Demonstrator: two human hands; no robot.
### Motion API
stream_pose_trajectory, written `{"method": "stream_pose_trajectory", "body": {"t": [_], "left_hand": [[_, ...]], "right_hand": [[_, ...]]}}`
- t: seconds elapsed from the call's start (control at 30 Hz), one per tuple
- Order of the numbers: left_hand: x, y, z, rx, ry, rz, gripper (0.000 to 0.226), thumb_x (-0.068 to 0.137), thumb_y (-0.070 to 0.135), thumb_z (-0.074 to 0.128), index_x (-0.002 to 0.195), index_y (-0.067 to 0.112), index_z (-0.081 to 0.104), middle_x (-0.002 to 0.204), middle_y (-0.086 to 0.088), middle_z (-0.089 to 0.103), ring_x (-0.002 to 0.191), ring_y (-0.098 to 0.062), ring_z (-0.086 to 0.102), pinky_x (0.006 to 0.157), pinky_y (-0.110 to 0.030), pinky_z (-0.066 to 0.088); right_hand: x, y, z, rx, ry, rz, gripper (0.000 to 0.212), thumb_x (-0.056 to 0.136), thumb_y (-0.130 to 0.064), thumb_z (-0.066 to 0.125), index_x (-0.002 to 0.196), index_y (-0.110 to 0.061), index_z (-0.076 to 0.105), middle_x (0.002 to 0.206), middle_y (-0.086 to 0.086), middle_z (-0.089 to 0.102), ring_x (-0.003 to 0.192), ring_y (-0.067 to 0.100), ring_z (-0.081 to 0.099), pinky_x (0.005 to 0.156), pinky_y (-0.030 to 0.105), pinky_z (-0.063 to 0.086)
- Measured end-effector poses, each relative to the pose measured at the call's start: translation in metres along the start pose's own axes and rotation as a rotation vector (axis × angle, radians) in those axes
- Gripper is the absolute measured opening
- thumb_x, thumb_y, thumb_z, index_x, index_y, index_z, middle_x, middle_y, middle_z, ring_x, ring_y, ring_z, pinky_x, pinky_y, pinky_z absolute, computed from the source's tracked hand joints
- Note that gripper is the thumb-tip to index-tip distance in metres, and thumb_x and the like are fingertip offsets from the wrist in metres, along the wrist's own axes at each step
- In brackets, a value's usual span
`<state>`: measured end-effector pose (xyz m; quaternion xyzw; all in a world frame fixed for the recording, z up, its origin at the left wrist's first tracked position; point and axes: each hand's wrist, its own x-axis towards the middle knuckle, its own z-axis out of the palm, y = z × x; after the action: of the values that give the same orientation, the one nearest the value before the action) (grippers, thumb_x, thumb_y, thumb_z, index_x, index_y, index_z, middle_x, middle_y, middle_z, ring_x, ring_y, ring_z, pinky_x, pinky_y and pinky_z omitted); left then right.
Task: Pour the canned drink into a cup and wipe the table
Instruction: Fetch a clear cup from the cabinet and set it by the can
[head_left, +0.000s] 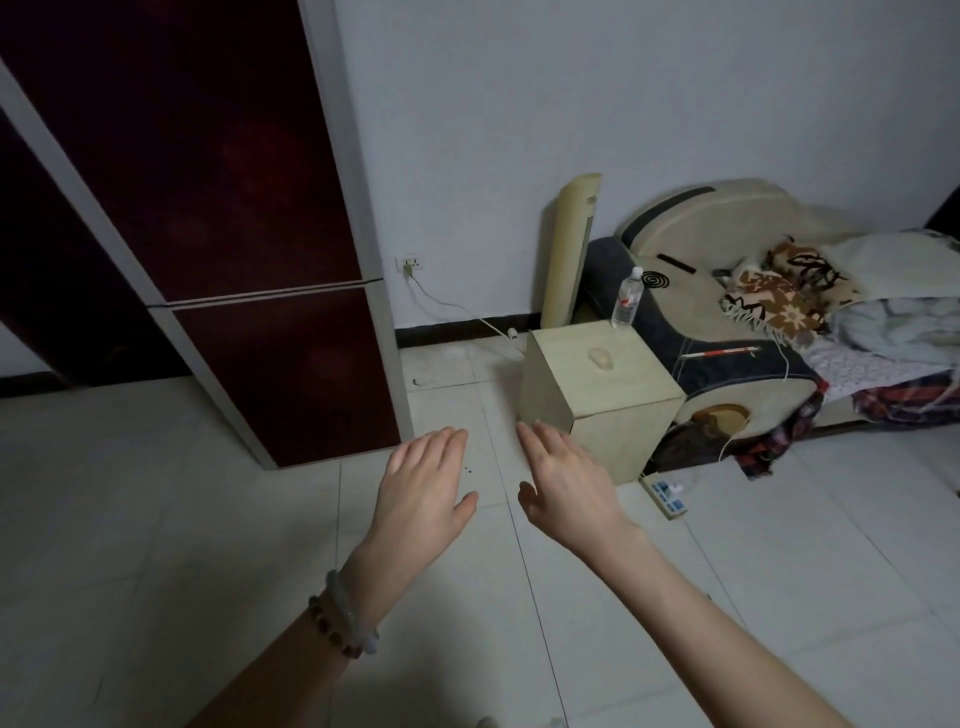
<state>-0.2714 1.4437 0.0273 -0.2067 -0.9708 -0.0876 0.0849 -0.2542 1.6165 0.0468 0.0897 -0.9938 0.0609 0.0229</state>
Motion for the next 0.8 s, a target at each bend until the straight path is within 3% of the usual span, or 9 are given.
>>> {"method": "stream_pose_trajectory", "body": {"t": [0.2,0.57,0.67,0.8], "left_hand": [[0.086,-0.037,0.02,-0.024,-0.019,0.007,0.065,0.07,0.035,0.077,0.125,0.006,0.056,0.125,-0.007,0.061,0.114,-0.025,0.058,0.1,-0.039,0.041],[0.288,-0.127,0.066,-0.019,-0.078,0.243,0.065,0.085,0.041,0.06,0.139,0.011,0.04,0.142,-0.004,0.047,0.13,-0.019,0.043,0.11,-0.034,0.027],[0.346,-0.143,0.076,-0.031,-0.095,0.35,0.067,0.089,0.045,0.051,0.145,0.015,0.028,0.147,0.0,0.037,0.135,-0.015,0.034,0.111,-0.031,0.019],[0.408,-0.152,0.089,-0.069,-0.12,0.433,0.067,0.089,0.045,0.053,0.144,0.015,0.03,0.147,0.0,0.039,0.133,-0.016,0.036,0.111,-0.031,0.021]], "right_hand": [[0.089,0.022,0.01,-0.009,-0.045,0.044,0.066,0.084,-0.022,0.053,0.143,-0.011,0.024,0.141,0.007,0.037,0.128,0.024,0.037,0.1,0.032,0.034],[0.272,0.055,0.032,0.017,-0.071,0.272,0.063,0.086,-0.024,0.051,0.142,-0.013,0.024,0.141,0.006,0.037,0.127,0.024,0.037,0.099,0.032,0.037],[0.316,0.065,0.031,0.032,-0.058,0.352,0.064,0.086,-0.022,0.051,0.143,-0.014,0.022,0.143,0.007,0.035,0.13,0.025,0.036,0.1,0.032,0.036],[0.354,0.077,0.035,0.062,-0.032,0.464,0.063,0.086,-0.019,0.05,0.143,-0.014,0.024,0.144,0.007,0.035,0.129,0.024,0.036,0.097,0.031,0.037]]}}
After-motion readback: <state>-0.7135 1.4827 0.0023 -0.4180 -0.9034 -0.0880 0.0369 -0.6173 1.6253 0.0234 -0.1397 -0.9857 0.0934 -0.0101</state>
